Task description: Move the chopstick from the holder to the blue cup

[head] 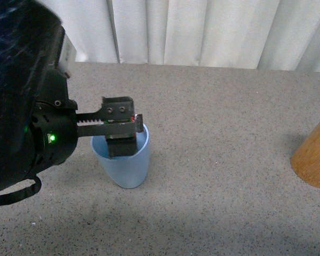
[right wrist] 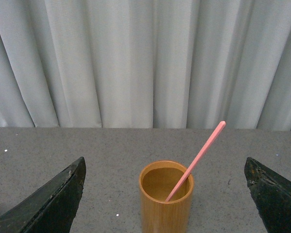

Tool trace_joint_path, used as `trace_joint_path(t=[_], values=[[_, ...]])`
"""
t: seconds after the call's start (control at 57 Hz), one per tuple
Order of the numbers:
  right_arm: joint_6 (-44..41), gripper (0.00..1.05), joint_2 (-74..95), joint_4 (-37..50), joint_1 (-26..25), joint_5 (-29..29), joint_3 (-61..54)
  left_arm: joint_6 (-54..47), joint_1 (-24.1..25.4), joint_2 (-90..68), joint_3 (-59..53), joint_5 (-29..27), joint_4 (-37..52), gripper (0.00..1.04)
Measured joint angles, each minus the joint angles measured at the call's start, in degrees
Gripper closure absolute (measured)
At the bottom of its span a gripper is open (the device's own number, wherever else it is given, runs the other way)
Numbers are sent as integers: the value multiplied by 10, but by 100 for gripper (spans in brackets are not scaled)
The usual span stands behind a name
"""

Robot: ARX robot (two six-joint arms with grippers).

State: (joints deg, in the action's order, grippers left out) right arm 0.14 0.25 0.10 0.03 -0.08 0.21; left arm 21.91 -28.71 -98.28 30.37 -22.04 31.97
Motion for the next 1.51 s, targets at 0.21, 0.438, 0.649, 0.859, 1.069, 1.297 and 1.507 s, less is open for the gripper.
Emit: trace_joint_path(t=[0.21, 0.438, 0.649, 0.859, 1.069, 1.297, 1.507], values=[[0, 10, 0, 0, 0, 0, 0, -181, 164, 160, -202, 112, 385, 63], [0, 10, 0, 0, 0, 0, 0, -206, 285, 432, -282, 211, 168, 101], [0, 10, 0, 0, 0, 0, 0, -213, 286, 856, -294, 221, -233, 101], [0, 10, 0, 0, 0, 0, 0, -214, 286, 979, -294, 221, -318, 101], [0, 10, 0, 0, 0, 0, 0, -214, 286, 980, -294, 221, -319, 101], [0, 10, 0, 0, 0, 0, 0, -214, 286, 981, -294, 221, -319, 101], [66, 10, 161, 48, 67, 372, 24, -215, 286, 981, -294, 219, -319, 75]])
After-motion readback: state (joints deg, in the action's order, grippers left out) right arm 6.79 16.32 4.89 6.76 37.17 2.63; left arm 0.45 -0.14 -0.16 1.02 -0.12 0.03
